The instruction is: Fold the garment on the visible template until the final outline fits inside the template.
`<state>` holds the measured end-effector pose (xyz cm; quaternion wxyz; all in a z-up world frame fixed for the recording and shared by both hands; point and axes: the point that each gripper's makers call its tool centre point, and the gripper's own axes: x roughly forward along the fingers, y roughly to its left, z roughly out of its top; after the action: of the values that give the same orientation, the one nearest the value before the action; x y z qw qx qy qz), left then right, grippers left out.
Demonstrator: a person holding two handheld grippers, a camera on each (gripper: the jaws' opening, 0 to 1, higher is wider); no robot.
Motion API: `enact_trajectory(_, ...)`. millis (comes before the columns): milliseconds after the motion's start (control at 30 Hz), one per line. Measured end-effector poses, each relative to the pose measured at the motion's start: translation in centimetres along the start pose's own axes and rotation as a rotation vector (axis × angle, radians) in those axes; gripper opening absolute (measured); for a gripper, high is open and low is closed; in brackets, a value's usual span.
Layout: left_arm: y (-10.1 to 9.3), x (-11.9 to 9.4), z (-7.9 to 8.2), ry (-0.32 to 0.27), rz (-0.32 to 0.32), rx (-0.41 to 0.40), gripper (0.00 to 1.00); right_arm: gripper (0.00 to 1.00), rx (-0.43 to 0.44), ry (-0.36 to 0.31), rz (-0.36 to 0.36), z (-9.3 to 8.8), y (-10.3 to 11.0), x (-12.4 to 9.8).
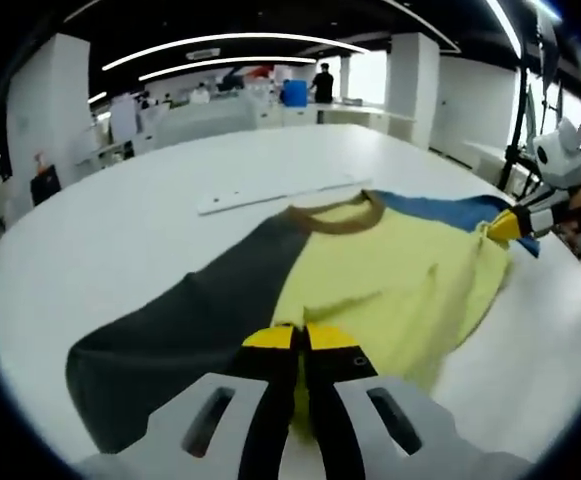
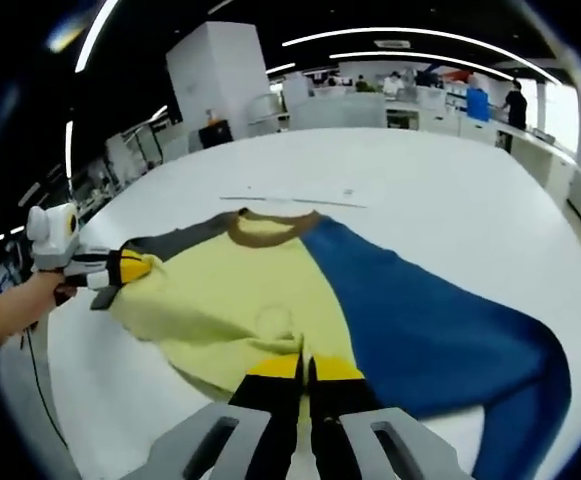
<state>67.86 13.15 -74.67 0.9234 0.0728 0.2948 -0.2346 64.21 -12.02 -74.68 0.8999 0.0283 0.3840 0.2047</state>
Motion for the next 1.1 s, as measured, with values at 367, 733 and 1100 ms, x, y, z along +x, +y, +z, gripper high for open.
enact_trajectory(367, 0.1, -3.6, 0.5, -0.055, -0.028, 0.010, 0.12, 0.25, 0.086, -0.041, 0.042, 0.9, 1.2, -2.1)
enact_trajectory(733, -1.3, -6.1, -0.7, -0.043, -0.095, 0.029, 0.32, 0.38, 0.044, -0.014, 0.051, -0.7, 3.3, -4.1)
enact_trajectory(1100, -2.3, -5.8, -3.2, -0.001, -0.114, 0.033, 0.31, 0.27, 0.110, 0.009, 0.071, -3.2, 4.8, -4.3)
